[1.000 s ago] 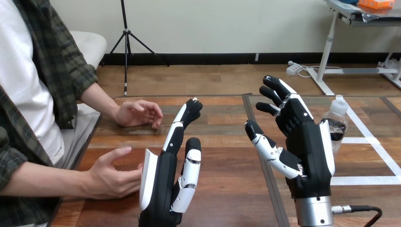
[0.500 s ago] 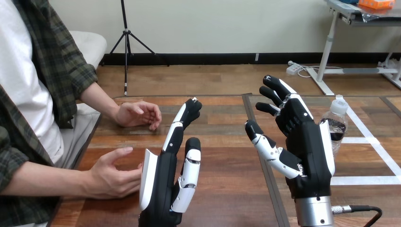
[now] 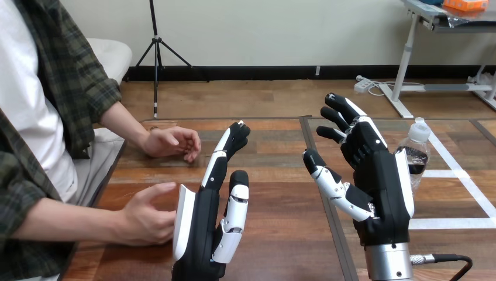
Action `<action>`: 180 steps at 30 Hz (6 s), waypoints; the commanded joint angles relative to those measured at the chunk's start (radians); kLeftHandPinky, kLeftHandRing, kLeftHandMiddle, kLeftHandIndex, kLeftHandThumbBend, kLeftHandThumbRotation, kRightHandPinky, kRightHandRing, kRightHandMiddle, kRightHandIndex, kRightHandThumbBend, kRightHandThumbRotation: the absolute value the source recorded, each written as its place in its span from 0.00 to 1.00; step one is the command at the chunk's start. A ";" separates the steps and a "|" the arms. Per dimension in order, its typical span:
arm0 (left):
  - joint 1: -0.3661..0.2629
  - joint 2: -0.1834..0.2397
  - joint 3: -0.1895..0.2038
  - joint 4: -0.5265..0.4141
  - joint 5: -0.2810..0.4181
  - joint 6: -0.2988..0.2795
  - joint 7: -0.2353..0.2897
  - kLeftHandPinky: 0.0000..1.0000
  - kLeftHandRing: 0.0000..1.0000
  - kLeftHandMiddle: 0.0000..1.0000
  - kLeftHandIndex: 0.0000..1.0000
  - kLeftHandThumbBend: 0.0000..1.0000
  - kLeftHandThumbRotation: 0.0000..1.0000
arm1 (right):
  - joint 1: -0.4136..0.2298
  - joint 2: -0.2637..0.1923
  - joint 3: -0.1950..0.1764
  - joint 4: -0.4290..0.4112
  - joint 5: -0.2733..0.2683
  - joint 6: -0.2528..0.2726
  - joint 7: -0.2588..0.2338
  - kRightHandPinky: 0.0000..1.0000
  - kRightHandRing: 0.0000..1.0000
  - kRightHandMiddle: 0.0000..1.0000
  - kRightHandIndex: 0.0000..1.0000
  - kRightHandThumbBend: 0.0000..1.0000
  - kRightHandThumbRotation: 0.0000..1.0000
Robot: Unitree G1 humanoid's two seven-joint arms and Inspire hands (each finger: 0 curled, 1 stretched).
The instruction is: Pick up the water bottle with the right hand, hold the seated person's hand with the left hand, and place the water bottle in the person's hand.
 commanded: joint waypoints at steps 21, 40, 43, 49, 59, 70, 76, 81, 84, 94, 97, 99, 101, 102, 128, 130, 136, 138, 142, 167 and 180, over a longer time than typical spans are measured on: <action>-0.037 -0.016 -0.001 -0.007 -0.010 -0.014 0.001 0.91 0.88 0.89 0.91 0.07 1.00 | -0.058 -0.006 -0.017 -0.009 0.000 -0.018 -0.003 0.78 0.87 0.89 0.83 0.56 0.13; -0.038 -0.019 0.001 -0.007 0.003 -0.009 0.010 0.92 0.88 0.89 0.92 0.06 1.00 | -0.167 -0.074 -0.137 0.076 -0.285 -0.161 -0.263 0.80 0.88 0.91 0.85 0.65 0.09; -0.036 -0.019 0.000 -0.008 0.001 -0.008 0.007 0.92 0.88 0.89 0.92 0.06 1.00 | -0.175 -0.083 -0.154 0.071 -0.343 -0.147 -0.328 0.81 0.89 0.91 0.85 0.67 0.12; -0.036 -0.019 -0.002 -0.005 -0.008 -0.009 0.000 0.92 0.89 0.89 0.92 0.06 1.00 | -0.186 -0.105 -0.168 0.067 -0.419 -0.113 -0.430 0.82 0.89 0.92 0.86 0.71 0.20; -0.038 -0.019 0.002 -0.006 0.003 -0.005 0.010 0.92 0.88 0.89 0.91 0.05 1.00 | -0.212 -0.144 -0.171 0.104 -0.457 -0.095 -0.536 0.86 0.93 0.94 0.89 0.74 0.28; -0.048 -0.013 0.005 0.003 0.006 -0.011 0.012 0.91 0.88 0.89 0.91 0.04 1.00 | -0.231 -0.176 -0.168 0.127 -0.492 -0.012 -0.635 0.93 0.98 0.97 0.91 0.78 0.40; -0.050 -0.011 0.005 0.006 0.000 -0.014 0.006 0.91 0.87 0.89 0.91 0.05 1.00 | -0.243 -0.195 -0.162 0.147 -0.504 0.018 -0.679 0.97 1.00 0.99 0.92 0.79 0.43; -0.050 -0.012 0.003 0.003 -0.012 -0.011 -0.004 0.91 0.88 0.89 0.91 0.05 1.00 | -0.252 -0.206 -0.155 0.168 -0.495 0.033 -0.693 0.98 1.00 1.00 0.92 0.80 0.45; -0.051 -0.012 0.004 0.001 -0.011 -0.009 -0.005 0.91 0.88 0.89 0.91 0.06 1.00 | -0.260 -0.216 -0.151 0.186 -0.489 0.032 -0.699 0.99 1.00 1.00 0.92 0.80 0.45; -0.054 -0.011 0.007 0.005 -0.013 -0.009 -0.006 0.90 0.88 0.89 0.91 0.06 1.00 | -0.285 -0.241 -0.141 0.237 -0.487 0.054 -0.725 1.00 1.00 1.00 0.94 0.81 0.47; -0.055 -0.009 0.008 0.008 -0.011 -0.013 -0.005 0.90 0.88 0.89 0.91 0.06 1.00 | -0.293 -0.244 -0.140 0.255 -0.467 0.056 -0.714 1.00 1.00 1.00 0.94 0.82 0.47; -0.057 -0.008 0.009 0.010 -0.008 -0.016 -0.002 0.90 0.87 0.89 0.91 0.06 1.00 | -0.300 -0.248 -0.139 0.269 -0.458 0.060 -0.709 1.00 1.00 1.00 0.94 0.82 0.47; -0.059 -0.007 0.010 0.011 -0.006 -0.017 -0.001 0.89 0.87 0.88 0.91 0.06 1.00 | -0.305 -0.252 -0.137 0.280 -0.453 0.065 -0.708 1.00 1.00 1.00 0.94 0.83 0.47; -0.060 -0.007 0.010 0.011 -0.004 -0.018 0.001 0.89 0.87 0.88 0.91 0.06 1.00 | -0.310 -0.254 -0.137 0.289 -0.450 0.068 -0.708 1.00 1.00 1.00 0.94 0.83 0.47; -0.056 -0.002 0.012 -0.002 -0.018 -0.008 -0.023 0.86 0.87 0.89 0.92 0.06 1.00 | -0.389 -0.290 -0.110 0.439 -0.438 0.133 -0.738 1.00 1.00 1.00 0.96 0.90 0.51; -0.055 -0.002 0.012 -0.005 -0.020 -0.005 -0.026 0.86 0.87 0.89 0.92 0.06 1.00 | -0.399 -0.291 -0.109 0.460 -0.428 0.134 -0.732 1.00 1.00 1.00 0.96 0.90 0.51; -0.053 -0.003 0.013 -0.007 -0.022 -0.004 -0.031 0.86 0.87 0.89 0.92 0.06 1.00 | -0.425 -0.287 -0.113 0.510 -0.382 0.144 -0.693 1.00 1.00 1.00 0.95 0.92 0.51; -0.053 -0.004 0.014 -0.008 -0.023 -0.003 -0.032 0.87 0.87 0.89 0.91 0.06 1.00 | -0.434 -0.285 -0.116 0.528 -0.360 0.143 -0.674 1.00 1.00 1.00 0.95 0.93 0.51; -0.052 -0.003 0.014 -0.009 -0.025 -0.002 -0.037 0.87 0.87 0.89 0.92 0.06 1.00 | -0.452 -0.278 -0.125 0.560 -0.308 0.138 -0.630 1.00 1.00 0.99 0.92 0.95 0.49; -0.048 0.001 0.017 -0.001 -0.014 -0.022 -0.027 0.86 0.87 0.89 0.93 0.05 1.00 | -0.532 -0.302 -0.110 0.696 -0.253 0.197 -0.585 1.00 1.00 1.00 0.93 0.99 0.54; -0.046 0.001 0.011 0.008 -0.026 -0.034 -0.034 0.86 0.87 0.90 0.94 0.03 1.00 | -0.546 -0.308 -0.112 0.718 -0.231 0.217 -0.556 1.00 1.00 1.00 0.93 0.99 0.53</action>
